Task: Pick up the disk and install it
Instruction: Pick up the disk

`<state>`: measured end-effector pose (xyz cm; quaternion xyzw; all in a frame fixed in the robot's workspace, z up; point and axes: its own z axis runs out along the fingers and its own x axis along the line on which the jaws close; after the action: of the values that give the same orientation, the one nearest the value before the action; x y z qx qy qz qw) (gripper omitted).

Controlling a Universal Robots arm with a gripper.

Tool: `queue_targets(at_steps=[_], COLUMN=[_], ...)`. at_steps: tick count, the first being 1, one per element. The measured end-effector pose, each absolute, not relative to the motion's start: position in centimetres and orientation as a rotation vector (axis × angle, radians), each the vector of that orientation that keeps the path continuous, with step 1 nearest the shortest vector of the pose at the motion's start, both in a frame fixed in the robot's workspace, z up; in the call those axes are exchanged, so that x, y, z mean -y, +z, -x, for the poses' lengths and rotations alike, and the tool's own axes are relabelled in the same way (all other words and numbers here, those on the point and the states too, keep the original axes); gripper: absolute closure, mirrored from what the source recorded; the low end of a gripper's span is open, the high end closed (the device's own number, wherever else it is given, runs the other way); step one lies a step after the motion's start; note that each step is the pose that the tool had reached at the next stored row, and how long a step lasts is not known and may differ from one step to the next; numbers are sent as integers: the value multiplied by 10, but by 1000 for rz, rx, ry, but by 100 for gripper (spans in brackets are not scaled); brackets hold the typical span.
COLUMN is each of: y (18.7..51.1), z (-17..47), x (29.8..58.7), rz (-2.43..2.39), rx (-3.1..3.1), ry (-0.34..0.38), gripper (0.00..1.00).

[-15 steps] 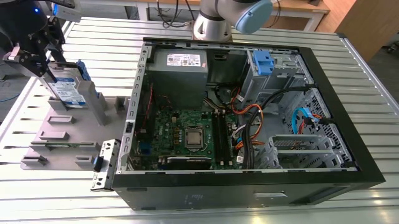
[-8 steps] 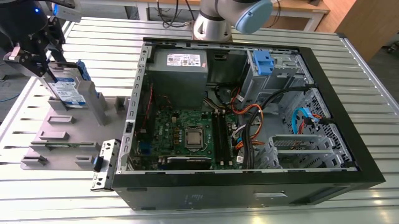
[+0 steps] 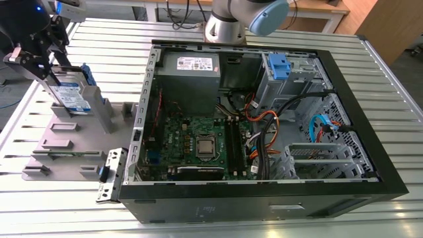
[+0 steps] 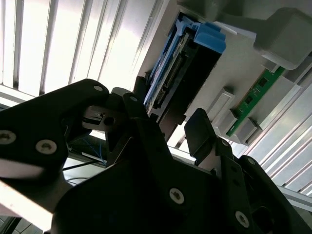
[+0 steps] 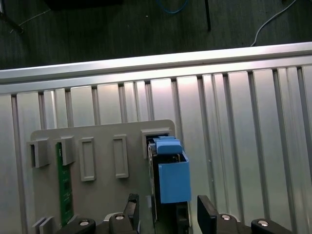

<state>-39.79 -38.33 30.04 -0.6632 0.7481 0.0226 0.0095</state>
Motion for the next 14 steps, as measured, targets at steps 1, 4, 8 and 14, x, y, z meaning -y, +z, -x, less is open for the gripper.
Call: queue_targets(at_steps=[1,4,8,14], y=[302,302,303,302], z=[398,398,398,397], x=[383,383,383,383], rz=[2071,2071,2071,2102], rx=[-2336,-2336,-2336,-2309], ry=[71,70,71,71], gripper=[41,41,41,41])
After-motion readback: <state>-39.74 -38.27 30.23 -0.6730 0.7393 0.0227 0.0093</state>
